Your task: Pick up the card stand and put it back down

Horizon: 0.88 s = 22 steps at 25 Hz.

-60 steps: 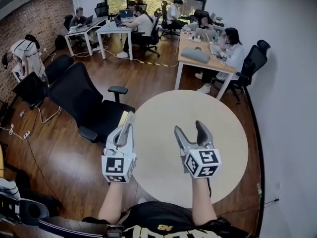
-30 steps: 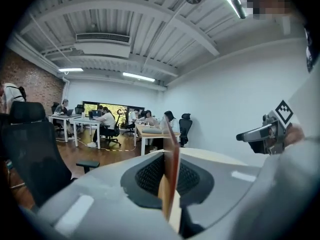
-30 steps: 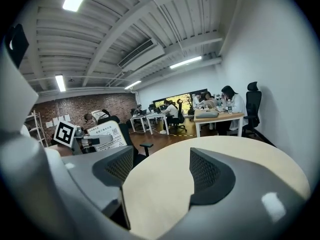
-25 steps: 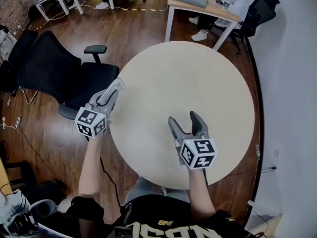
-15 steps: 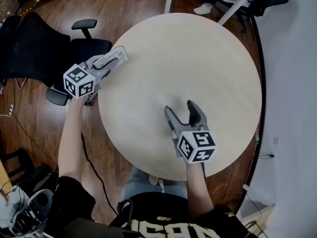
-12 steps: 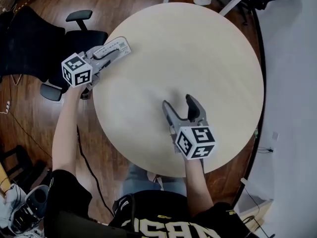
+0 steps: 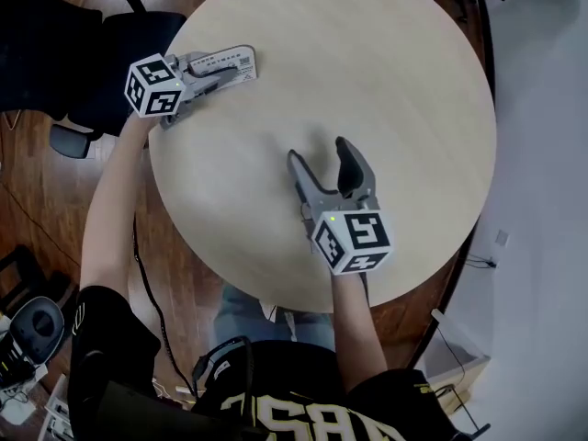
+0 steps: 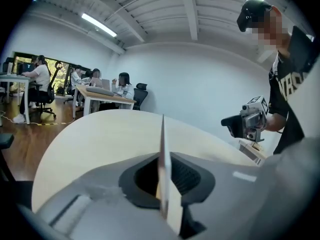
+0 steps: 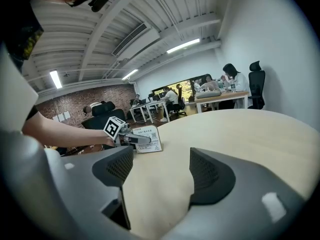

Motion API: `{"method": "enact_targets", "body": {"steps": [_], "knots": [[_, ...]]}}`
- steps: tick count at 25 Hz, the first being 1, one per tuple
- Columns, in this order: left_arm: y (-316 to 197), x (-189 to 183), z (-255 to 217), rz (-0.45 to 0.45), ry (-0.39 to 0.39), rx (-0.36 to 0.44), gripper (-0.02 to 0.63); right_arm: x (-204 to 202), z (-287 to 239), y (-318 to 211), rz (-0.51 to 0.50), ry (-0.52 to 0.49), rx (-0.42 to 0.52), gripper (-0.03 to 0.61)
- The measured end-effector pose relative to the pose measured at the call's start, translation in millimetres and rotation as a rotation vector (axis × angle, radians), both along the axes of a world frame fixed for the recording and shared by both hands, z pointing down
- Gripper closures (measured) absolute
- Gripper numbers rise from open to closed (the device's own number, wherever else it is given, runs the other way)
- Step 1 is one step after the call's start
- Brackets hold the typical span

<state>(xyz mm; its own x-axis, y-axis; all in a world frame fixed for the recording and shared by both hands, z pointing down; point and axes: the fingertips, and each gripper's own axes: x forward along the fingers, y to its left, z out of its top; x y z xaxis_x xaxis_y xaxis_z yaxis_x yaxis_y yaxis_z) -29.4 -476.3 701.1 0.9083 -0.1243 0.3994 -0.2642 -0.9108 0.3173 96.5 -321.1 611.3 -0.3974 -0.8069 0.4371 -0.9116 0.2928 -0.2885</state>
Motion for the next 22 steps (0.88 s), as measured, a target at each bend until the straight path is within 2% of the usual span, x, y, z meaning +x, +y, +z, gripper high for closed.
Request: {"method": "enact_targets", "body": {"steps": [1, 2, 3, 7, 12, 18, 22], "knots": [[-1, -1, 2, -0.018, 0.003, -0.007, 0.534, -2, 1, 1, -0.004, -0.002, -0.001, 0.219], [-2, -3, 1, -0.042, 0.008, -0.013, 0.446, -4, 0, 1, -0.009, -0.004, 0.000, 0.219], [-4, -6, -3, -0.070, 0.012, -0.012, 0.391, -5, -1, 1, -0.014, -0.005, 0.002, 0.219], [-5, -27, -40, -0.226, 0.033, 0.042, 0.269, -9, -16, 6, -0.031, -0.012, 0.018, 0.219], [38, -63, -143, -0.454, 0.099, 0.208, 0.265, -23, -69, 20, -0.086, -0.030, 0.081, 0.219], [126, -88, -272, -0.732, 0.098, 0.435, 0.265, -48, -155, 24, -0.182, -0.069, 0.241, 0.219], [214, -89, -300, -0.871, 0.101, 0.479, 0.264, -66, -186, 64, -0.266, -0.096, 0.296, 0.219]]}}
